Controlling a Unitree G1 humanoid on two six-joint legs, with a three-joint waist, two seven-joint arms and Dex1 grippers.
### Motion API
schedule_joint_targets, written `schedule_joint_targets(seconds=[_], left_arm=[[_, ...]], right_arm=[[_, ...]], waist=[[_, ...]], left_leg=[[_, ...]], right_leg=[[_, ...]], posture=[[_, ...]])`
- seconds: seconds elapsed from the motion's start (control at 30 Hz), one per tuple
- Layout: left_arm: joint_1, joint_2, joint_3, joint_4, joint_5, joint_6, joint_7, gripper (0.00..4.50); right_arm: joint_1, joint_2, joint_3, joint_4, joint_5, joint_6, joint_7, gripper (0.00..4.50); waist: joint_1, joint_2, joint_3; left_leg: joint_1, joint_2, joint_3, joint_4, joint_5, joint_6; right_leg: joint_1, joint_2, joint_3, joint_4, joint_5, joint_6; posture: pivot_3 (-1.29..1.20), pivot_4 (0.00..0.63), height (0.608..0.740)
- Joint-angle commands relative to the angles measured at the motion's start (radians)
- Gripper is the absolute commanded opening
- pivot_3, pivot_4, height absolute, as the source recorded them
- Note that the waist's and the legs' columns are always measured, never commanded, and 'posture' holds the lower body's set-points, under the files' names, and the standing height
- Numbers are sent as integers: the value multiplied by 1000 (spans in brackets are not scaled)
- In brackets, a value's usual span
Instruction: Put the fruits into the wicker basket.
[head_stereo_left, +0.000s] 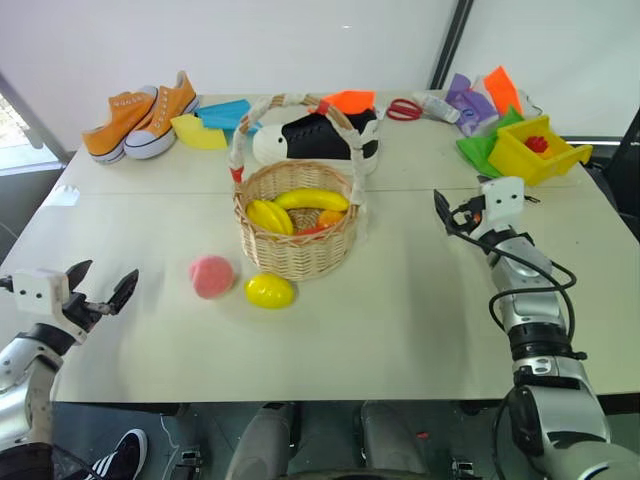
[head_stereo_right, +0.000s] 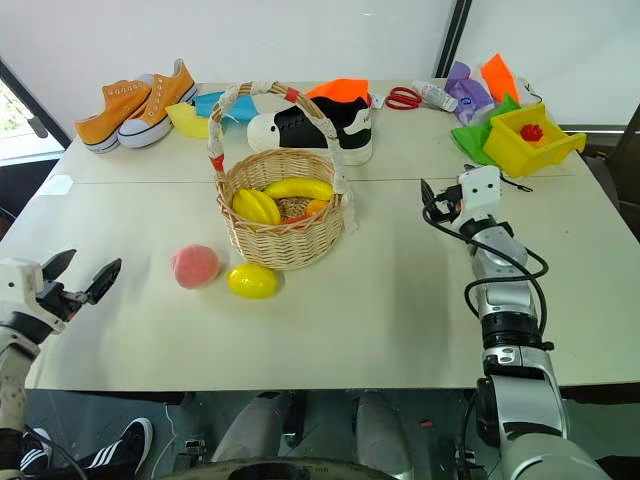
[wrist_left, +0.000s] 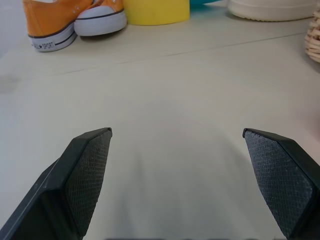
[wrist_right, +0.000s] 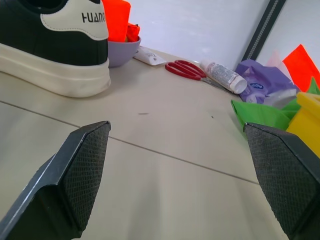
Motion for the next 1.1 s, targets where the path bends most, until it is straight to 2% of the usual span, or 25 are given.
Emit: schedule_joint_targets(seconds=[0.03, 1.1], left_arm=[[-3, -4, 29, -35, -12, -36, 0, 4500], [-61, 3, -15, -31, 13, -34, -27, 4500]], right_arm=[[-29, -5, -2, -10, -2, -24, 9, 4430], [0, -9, -3, -60, -1, -8, 11, 4430]], waist=[[1, 0, 0], [0, 0, 0]], left_leg=[[0, 0, 0, 0, 0, 0], [0, 0, 0, 0, 0, 0]], right_leg=[[0, 0, 0, 0, 0, 0], [0, 0, 0, 0, 0, 0]], posture=[[0, 150, 740], [0, 150, 740]])
